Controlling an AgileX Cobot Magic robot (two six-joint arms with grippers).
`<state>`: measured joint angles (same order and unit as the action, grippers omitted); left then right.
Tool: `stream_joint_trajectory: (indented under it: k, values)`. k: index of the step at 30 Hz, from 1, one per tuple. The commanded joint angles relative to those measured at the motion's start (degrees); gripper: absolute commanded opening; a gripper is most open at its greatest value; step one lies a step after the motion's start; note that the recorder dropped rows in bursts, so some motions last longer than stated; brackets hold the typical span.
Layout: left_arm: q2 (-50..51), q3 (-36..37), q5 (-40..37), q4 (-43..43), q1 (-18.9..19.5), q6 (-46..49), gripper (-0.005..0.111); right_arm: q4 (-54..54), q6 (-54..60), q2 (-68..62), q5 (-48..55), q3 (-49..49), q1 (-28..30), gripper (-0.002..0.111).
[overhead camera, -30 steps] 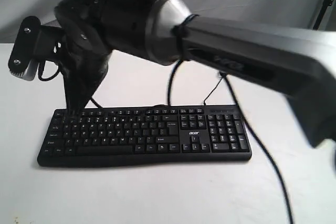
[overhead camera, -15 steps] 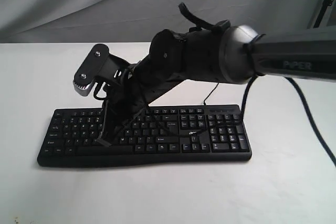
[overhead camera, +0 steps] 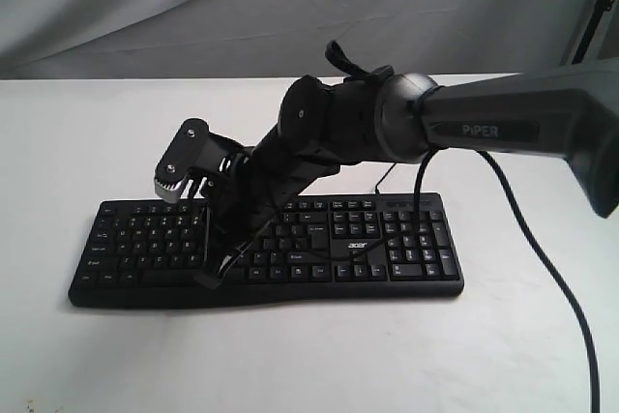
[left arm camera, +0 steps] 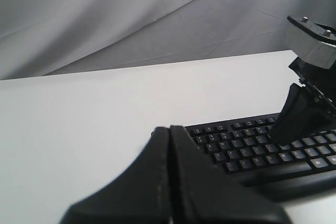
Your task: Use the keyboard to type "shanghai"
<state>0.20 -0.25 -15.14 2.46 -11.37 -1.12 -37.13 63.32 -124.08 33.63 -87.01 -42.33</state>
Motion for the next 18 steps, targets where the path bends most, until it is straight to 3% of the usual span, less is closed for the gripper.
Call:
stream_joint_trajectory:
  k: [1,18]
  values:
    - [-0.2,0.2,0.3,0.0,-0.2,-0.2,0.000,-1.0,1.5,-0.2,-0.4,-0.4,0.3,0.000]
    - [-0.2,0.2,0.3,0.0,-0.2,-0.2,0.000,-3.7,5.5,-2.3,-3.0,-0.4,0.7,0.000]
